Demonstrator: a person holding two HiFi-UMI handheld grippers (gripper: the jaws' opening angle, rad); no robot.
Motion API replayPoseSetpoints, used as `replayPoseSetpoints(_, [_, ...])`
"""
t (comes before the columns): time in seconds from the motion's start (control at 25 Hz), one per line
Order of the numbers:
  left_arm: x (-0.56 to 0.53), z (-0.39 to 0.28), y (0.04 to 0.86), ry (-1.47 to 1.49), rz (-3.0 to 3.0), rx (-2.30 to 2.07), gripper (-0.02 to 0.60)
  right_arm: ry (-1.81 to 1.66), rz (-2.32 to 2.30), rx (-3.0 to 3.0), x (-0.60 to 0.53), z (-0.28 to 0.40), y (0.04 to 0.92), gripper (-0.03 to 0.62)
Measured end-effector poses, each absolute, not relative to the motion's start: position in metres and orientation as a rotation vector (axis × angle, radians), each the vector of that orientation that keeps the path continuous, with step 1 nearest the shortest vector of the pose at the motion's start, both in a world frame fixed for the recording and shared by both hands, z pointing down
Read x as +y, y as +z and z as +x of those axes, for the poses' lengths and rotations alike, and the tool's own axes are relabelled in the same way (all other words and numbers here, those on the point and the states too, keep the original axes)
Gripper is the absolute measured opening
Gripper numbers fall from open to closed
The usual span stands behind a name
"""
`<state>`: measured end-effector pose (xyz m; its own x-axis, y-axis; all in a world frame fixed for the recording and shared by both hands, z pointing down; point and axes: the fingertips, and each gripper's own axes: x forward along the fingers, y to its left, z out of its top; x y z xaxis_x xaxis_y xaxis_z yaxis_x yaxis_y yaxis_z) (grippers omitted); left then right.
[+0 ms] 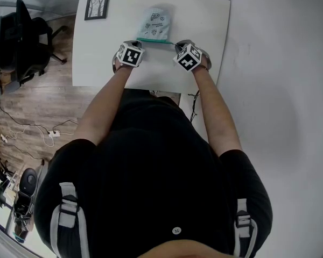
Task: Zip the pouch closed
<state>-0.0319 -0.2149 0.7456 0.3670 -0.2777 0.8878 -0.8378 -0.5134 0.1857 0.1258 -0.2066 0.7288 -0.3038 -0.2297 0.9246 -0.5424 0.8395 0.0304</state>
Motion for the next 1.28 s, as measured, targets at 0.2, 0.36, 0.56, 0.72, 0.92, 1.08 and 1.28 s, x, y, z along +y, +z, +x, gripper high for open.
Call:
replayPoseSetpoints(0.2, [-0.213,-0.033,0.746,1.057,1.948,-0.968,0.009,0.383,0.580,-1.900,-0.204,0.124,0.730,0.017])
replayPoseSetpoints(0.36, [-0.213,-0.035,0.746,1.065,1.951,-0.970,0.009,0.393,0.580,-1.904,-0.204,0.122,0.732,0.021])
replayPoseSetpoints(0.56, [-0.210,-0.037,0.748,1.065,1.959,-0.967,0.010,0.387,0.579,-1.911,-0.204,0.119,0.733,0.025])
replayPoseSetpoints(0.72, [-0.205,-0.036,0.745,1.066,1.973,-0.975,0.017,0.399,0.581,-1.921,-0.201,0.123,0.733,0.038])
replayPoseSetpoints(0.92, [-0.195,-0.042,0.743,1.052,1.977,-0.989,0.071,0.407,0.567,-1.914,-0.190,0.130,0.735,0.057])
replayPoseSetpoints(1.08, [-0.187,-0.057,0.742,1.029,1.977,-1.053,0.077,0.394,0.579,-1.933,-0.180,0.134,0.730,0.057])
replayPoseSetpoints(1.28, [-0.179,-0.060,0.707,0.925,2.047,-1.101,0.077,0.406,0.634,-2.011,-0.174,0.134,0.708,0.057])
